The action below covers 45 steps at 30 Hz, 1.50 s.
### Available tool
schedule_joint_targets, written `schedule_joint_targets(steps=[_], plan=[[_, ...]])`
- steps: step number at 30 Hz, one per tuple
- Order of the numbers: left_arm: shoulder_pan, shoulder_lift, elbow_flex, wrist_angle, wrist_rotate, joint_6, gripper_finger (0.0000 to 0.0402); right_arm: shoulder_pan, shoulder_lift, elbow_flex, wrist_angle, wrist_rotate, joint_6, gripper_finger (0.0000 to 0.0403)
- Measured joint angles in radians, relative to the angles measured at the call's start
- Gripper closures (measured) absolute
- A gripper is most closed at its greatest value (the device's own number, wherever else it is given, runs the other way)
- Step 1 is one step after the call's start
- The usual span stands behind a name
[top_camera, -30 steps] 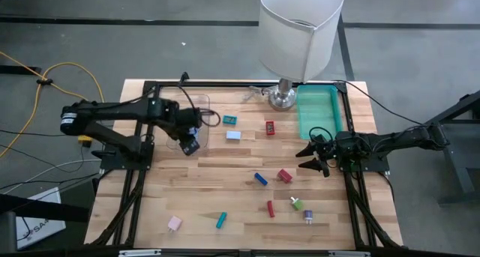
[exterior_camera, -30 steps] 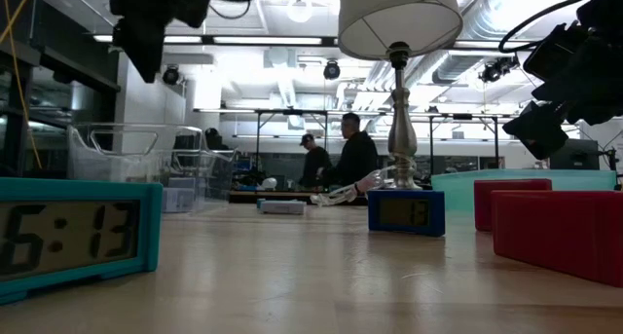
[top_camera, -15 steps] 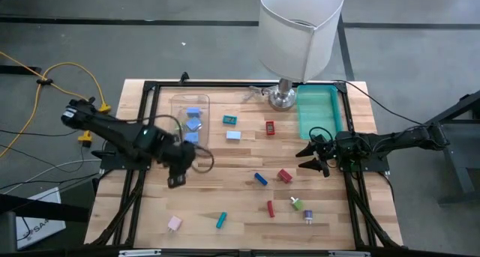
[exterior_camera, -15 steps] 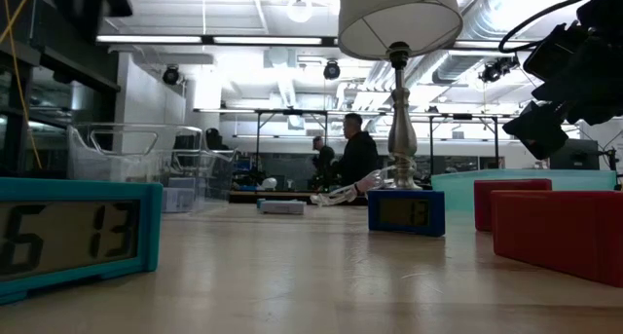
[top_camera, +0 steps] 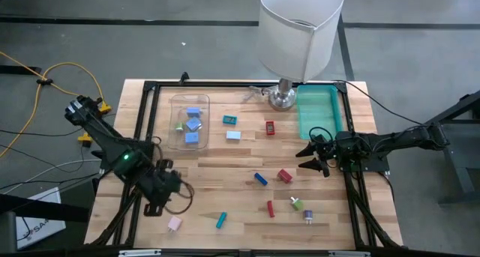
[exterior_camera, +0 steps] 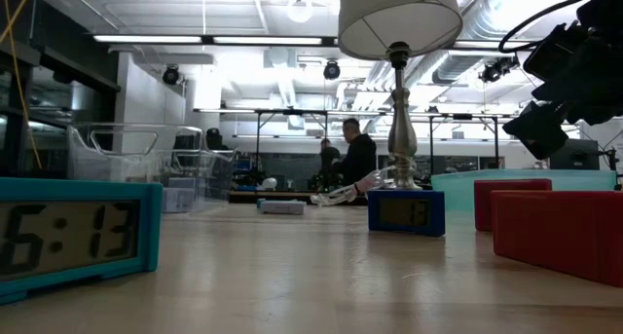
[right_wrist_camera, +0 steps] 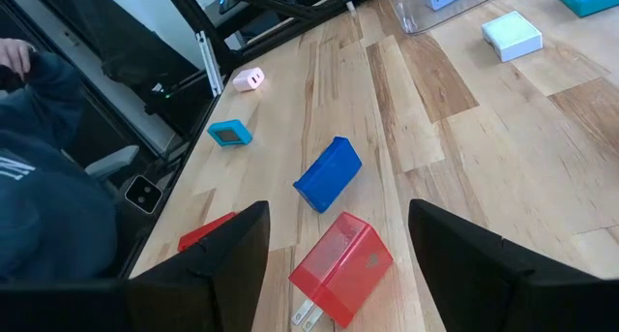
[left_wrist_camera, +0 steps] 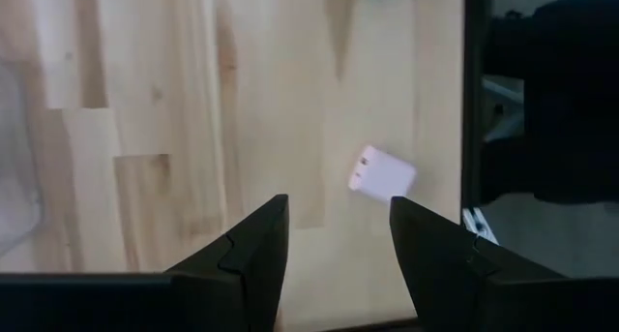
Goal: Pick & Place Office items
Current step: Put the pink charger adapter into the transparent bin
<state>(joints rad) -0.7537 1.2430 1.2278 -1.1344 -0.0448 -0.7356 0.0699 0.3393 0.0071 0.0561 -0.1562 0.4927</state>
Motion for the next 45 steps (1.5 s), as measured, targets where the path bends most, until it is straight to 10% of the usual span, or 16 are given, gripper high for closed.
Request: schedule_joint_targets(steps=[35,45], plan=[[-0.155,0.057,0.000,0.085,0.033,0.022,0.0227,0.000,0.000,0.000,0.000,0.000,0.000,0.0167],[-0.078,0.142,0.029,0.088,0.096,-0.285,0.0227,0.000,0.000,0.000,0.000,0.000,0.000,0.0167]])
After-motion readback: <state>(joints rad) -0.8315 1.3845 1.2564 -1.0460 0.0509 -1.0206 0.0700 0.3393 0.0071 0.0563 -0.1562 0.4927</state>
